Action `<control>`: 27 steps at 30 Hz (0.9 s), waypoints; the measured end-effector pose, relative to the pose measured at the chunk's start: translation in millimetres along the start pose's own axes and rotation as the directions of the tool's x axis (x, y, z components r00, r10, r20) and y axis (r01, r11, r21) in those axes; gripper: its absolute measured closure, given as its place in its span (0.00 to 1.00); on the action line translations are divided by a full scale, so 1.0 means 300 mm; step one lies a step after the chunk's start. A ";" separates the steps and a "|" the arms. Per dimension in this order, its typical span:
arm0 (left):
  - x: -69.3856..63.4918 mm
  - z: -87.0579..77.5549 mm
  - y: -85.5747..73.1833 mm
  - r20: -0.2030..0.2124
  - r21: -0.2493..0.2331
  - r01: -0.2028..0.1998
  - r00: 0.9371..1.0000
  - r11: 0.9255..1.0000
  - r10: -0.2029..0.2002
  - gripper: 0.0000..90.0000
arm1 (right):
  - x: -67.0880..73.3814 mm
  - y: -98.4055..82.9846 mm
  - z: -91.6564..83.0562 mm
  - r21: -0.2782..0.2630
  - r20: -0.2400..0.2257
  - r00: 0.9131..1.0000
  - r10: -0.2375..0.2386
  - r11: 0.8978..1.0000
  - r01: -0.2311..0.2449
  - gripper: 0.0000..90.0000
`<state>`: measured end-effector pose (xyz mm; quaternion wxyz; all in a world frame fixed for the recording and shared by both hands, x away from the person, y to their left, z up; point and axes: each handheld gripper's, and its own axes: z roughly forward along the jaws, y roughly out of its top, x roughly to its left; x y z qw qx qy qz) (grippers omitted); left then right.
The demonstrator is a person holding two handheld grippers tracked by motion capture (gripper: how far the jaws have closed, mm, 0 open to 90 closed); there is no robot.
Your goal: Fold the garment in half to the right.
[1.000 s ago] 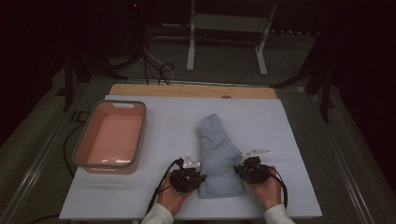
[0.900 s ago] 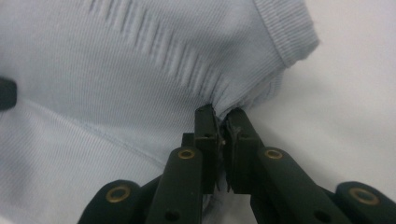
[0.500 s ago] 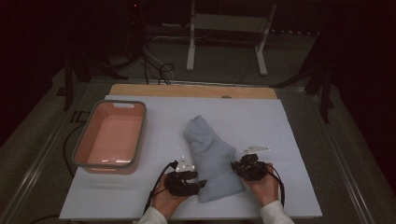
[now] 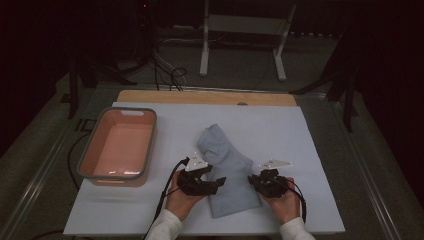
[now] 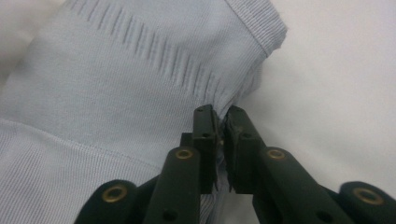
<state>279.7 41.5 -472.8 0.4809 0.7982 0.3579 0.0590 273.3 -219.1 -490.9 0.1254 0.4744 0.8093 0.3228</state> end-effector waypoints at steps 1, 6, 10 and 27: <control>0.002 0.001 0.009 0.003 -0.005 -0.004 1.000 1.000 0.004 0.39 | 0.001 -0.001 -0.001 -0.003 0.004 1.000 0.001 1.000 -0.001 0.86; 0.003 0.017 0.042 0.023 -0.015 -0.034 0.999 0.999 0.034 0.41 | 0.003 -0.004 -0.010 -0.015 -0.002 1.000 0.002 1.000 -0.002 0.67; 0.004 0.035 0.057 0.034 -0.013 -0.044 0.998 0.999 0.044 0.44 | 0.006 -0.008 -0.027 -0.037 -0.012 1.000 0.006 0.999 -0.006 0.47; 0.002 0.120 0.051 0.045 0.150 -0.143 0.989 0.978 0.138 0.96 | -0.024 -0.049 -0.075 -0.070 -0.003 0.999 0.053 0.996 -0.053 0.30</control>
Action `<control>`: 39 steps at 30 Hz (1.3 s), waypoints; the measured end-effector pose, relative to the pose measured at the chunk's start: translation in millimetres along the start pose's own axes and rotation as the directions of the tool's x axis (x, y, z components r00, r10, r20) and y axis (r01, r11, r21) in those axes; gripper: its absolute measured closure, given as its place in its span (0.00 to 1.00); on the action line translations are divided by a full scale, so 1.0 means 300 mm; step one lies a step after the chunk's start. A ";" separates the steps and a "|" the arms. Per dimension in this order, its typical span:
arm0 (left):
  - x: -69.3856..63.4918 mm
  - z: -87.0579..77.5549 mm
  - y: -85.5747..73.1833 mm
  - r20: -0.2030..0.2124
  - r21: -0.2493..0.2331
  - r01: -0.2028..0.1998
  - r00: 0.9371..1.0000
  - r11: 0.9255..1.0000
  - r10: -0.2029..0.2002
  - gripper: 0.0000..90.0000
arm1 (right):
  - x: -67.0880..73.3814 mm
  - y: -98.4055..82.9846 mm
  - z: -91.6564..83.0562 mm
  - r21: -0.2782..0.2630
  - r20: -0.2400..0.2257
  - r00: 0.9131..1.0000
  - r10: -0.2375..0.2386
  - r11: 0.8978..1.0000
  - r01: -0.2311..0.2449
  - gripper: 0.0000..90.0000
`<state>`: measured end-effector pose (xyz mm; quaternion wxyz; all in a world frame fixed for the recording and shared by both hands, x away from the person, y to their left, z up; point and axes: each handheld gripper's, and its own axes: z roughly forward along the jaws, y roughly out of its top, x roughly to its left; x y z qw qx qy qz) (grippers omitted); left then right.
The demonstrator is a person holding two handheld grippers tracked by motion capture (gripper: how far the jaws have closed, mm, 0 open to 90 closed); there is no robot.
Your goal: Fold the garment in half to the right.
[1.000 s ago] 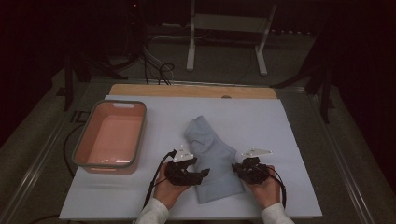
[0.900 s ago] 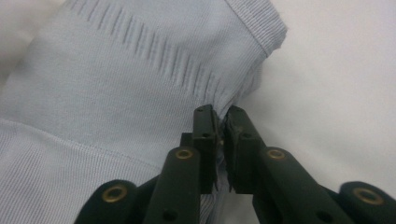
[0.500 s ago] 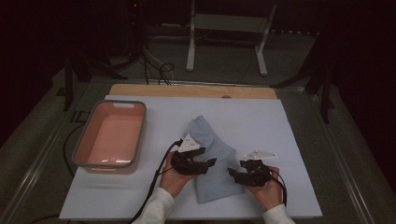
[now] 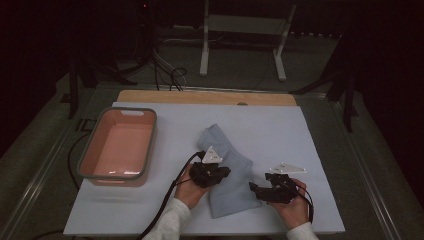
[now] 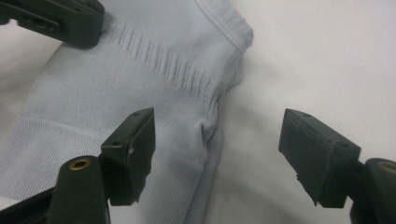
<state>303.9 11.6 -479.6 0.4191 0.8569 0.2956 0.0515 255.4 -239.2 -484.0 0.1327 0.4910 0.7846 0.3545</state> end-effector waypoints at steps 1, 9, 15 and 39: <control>0.000 0.009 -0.001 -0.007 0.013 -0.002 1.000 1.000 0.002 0.96 | 0.001 -0.002 0.000 0.003 -0.003 1.000 0.002 1.000 -0.002 0.30; 0.007 0.066 -0.015 -0.038 0.082 -0.009 0.999 0.997 0.012 0.98 | 0.011 -0.014 0.004 0.019 -0.027 1.000 0.008 1.000 -0.007 0.30; 0.010 0.094 -0.024 -0.054 0.110 -0.008 0.998 0.994 0.014 0.99 | 0.024 -0.019 0.019 0.035 -0.037 0.999 0.013 0.999 -0.012 0.29; 0.021 0.111 -0.035 -0.041 0.105 0.037 0.999 0.994 -0.033 1.00 | 0.051 -0.034 0.092 0.149 -0.122 0.991 0.058 0.988 -0.040 0.77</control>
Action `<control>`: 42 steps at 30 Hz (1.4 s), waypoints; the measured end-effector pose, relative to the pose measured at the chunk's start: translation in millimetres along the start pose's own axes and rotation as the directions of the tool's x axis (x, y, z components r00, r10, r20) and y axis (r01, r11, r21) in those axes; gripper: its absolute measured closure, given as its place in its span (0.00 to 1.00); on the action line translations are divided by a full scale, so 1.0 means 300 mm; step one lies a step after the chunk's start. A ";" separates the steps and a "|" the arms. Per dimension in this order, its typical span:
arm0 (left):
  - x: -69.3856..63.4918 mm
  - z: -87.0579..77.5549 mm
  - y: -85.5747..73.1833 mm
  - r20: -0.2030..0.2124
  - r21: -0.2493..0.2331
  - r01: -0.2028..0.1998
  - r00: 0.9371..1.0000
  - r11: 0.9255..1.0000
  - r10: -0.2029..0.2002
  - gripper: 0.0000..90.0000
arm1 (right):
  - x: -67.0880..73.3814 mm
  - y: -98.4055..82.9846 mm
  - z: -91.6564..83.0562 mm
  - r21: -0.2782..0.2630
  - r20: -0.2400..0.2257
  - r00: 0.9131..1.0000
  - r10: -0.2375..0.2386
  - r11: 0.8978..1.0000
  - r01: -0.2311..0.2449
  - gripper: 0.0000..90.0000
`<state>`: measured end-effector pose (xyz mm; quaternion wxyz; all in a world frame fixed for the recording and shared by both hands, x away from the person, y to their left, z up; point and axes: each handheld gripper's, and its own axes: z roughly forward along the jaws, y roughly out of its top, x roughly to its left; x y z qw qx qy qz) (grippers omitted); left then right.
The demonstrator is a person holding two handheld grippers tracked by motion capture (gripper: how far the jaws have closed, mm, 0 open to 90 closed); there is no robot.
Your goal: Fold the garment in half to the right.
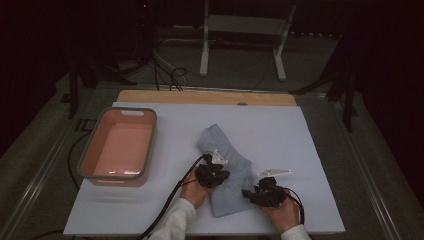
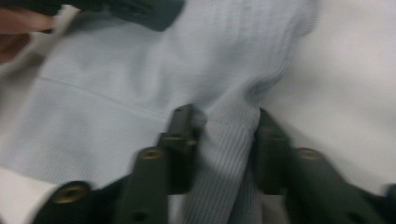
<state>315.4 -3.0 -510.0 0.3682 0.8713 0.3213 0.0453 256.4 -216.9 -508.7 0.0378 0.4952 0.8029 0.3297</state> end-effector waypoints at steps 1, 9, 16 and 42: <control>0.000 0.000 -0.001 0.001 -0.003 0.005 1.000 1.000 -0.005 1.00 | 0.001 0.000 0.001 0.000 -0.004 1.000 0.006 1.000 -0.006 0.79; 0.000 -0.002 -0.004 0.009 -0.009 0.012 1.000 1.000 -0.012 1.00 | 0.014 0.007 -0.006 0.015 0.015 1.000 -0.004 1.000 0.004 0.86; -0.028 0.002 -0.005 0.026 -0.012 0.009 1.000 1.000 -0.009 1.00 | 0.008 0.001 -0.036 0.034 0.008 1.000 -0.023 0.999 0.023 0.87; -0.011 -0.131 0.029 0.059 -0.118 -0.031 0.998 0.993 0.038 0.63 | -0.083 -0.059 -0.115 0.034 0.049 0.999 -0.006 0.999 0.005 0.87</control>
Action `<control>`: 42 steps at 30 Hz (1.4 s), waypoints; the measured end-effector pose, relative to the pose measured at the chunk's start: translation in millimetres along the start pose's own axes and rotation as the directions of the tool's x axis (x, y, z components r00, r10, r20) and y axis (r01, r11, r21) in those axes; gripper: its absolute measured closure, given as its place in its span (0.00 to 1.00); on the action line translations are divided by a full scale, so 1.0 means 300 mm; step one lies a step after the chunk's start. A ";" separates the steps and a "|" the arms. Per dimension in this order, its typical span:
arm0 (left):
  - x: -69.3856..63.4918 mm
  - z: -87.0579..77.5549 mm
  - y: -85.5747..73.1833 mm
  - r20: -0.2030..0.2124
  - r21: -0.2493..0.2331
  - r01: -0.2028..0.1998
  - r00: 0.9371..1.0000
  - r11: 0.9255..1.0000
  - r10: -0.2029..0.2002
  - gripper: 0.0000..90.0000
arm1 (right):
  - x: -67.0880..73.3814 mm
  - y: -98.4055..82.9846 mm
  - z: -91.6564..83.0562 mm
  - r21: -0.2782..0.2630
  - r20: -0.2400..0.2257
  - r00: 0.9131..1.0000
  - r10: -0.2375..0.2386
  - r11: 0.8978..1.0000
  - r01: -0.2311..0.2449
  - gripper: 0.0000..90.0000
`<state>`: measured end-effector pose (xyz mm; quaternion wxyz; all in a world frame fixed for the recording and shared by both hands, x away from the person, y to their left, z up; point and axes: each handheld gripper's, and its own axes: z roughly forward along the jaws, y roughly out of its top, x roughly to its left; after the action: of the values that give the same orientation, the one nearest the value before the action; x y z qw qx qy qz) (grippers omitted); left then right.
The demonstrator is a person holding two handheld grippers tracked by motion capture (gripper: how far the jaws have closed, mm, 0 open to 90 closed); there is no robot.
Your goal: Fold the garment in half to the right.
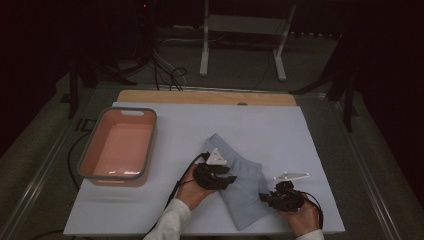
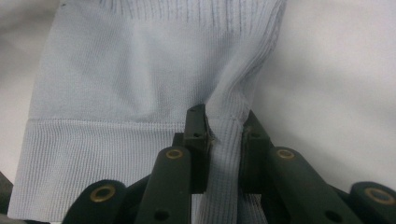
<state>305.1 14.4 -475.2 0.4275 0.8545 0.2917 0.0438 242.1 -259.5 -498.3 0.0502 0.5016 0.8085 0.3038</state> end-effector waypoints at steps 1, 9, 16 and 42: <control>0.017 -0.015 0.000 -0.018 0.001 0.002 1.000 1.000 -0.002 0.62 | 0.000 0.000 0.000 -0.001 0.000 1.000 0.002 1.000 -0.002 0.87; 0.137 -0.081 -0.020 -0.145 -0.035 0.096 0.984 0.995 -0.100 0.52 | -0.002 0.002 0.004 0.004 -0.005 1.000 0.009 1.000 -0.009 0.86; 0.198 -0.085 -0.057 -0.191 -0.014 0.136 0.972 0.991 -0.136 0.53 | -0.003 0.002 0.004 0.004 -0.006 1.000 0.006 1.000 -0.006 0.86; 0.276 -0.038 -0.031 -0.273 0.020 0.198 0.944 0.980 -0.185 0.95 | 0.004 0.004 0.004 0.005 0.001 1.000 0.001 1.000 -0.001 0.87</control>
<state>365.4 71.4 -489.5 0.3656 0.8181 0.4299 0.1109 242.7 -257.6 -498.3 0.0493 0.5023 0.8089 0.3015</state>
